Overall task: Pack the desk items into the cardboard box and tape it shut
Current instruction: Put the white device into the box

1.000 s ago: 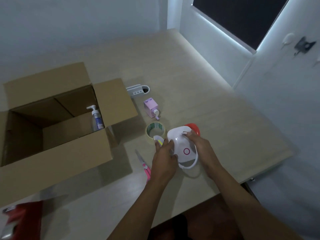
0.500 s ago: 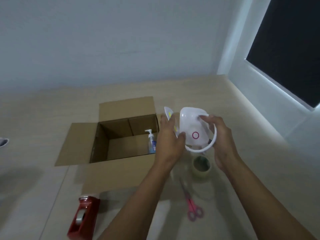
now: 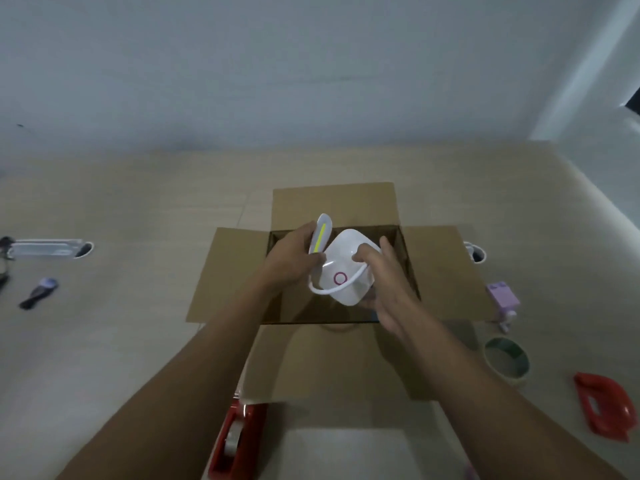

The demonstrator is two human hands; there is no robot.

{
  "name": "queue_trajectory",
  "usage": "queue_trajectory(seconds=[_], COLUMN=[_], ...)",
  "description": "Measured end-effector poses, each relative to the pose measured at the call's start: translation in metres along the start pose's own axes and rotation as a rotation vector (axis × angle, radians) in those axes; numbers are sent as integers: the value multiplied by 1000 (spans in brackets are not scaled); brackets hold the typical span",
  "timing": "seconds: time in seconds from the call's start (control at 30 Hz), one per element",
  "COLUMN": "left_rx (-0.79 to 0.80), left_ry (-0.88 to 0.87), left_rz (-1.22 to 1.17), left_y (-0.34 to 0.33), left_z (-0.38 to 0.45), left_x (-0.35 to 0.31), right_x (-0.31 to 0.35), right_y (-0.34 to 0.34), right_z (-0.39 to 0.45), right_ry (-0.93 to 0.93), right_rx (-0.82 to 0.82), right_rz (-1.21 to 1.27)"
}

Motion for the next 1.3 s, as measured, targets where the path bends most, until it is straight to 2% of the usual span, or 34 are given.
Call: queue_trajectory(seconds=[0.13,0.27,0.33,0.43,0.6,0.73,0.97,1.03,1.17,1.3], left_rx=[28,266,304,304,216,212,188,161,136,177], left_ry=[-30,-92,-108,-151,-181,-145,-129,-102,-106,-74], left_rz=[132,159,177,213,341,402,494,484,450,461], left_y=[-2,-15,-19,-23,-14,-6,-13,-16,-26,-32], left_z=[4,-9,-10,-6,4,12,17,16,17,18], left_x=[10,16,27,39,49,70,90,97,104,108], right_x=[-31,-62,-86,-142,-77,-81,-110,-116,-127,-140], right_y=[-17,-17,-13,3,-26,-16,-15,-15,-15,-9], right_z=[24,48,67,127,69,82,109,112,119,129], right_ry=[-108,-144,-187,-218,-338,-321,-280,-271,-302,-354], right_rx=[-58,-149,-167,-139,-38,1,106,127,190,210], right_rz=[77,11,-40,-106,-101,-243,-740,-812,-851,-833])
Point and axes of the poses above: each hand's wrist, its own z-axis towards the middle knuckle, its own y-axis out of the back of the hand, x = y × z, the point moved 5 cm from there along z, towards the middle knuckle, and after that the axes turned 8 degrees about y, right-handed, at the moved point
